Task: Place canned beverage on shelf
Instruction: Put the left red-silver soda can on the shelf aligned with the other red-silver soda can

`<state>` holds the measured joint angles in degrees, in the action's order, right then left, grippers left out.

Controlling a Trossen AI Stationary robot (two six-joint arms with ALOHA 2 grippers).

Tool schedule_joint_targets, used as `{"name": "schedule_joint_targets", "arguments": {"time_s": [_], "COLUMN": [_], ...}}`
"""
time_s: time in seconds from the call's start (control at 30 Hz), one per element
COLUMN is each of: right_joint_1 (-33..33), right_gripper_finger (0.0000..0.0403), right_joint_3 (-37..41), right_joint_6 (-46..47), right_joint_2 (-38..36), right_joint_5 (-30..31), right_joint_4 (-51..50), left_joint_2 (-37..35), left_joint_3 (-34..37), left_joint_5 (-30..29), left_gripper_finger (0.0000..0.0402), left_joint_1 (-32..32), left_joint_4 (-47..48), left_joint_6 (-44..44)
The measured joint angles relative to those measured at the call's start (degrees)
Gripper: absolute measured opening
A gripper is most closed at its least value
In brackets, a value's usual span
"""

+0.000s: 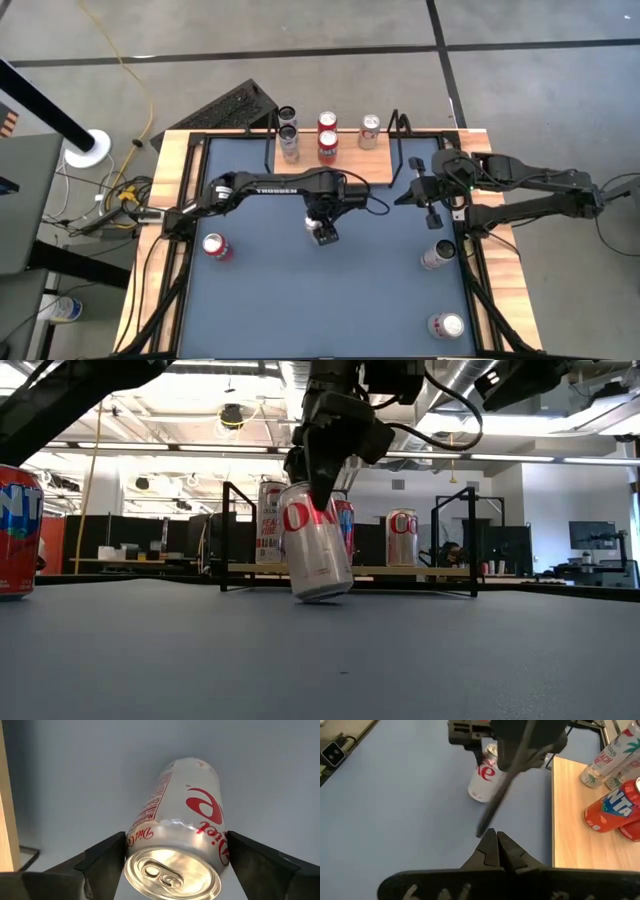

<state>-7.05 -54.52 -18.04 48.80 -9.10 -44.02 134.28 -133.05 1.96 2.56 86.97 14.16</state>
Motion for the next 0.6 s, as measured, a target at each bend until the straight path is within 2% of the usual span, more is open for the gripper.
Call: {"name": "schedule_joint_targets", "arguments": {"time_s": [0.37, 0.6], "right_joint_1": [0.0, 0.0], "right_gripper_finger": [0.0, 0.0], "right_joint_3": [0.0, 0.0], "right_joint_6": [0.0, 0.0], "right_joint_2": [0.0, 0.0], "right_joint_5": [0.0, 0.0], "right_joint_4": [-0.3, -0.6], "left_joint_2": [0.0, -0.8], "left_joint_3": [0.0, -1.8], "left_joint_5": [2.5, -0.6], "left_gripper_finger": [0.0329, 0.033], "left_joint_1": [0.2, 0.5], "left_joint_4": [-1.5, -2.4], "left_joint_6": [0.1, -0.3]}}
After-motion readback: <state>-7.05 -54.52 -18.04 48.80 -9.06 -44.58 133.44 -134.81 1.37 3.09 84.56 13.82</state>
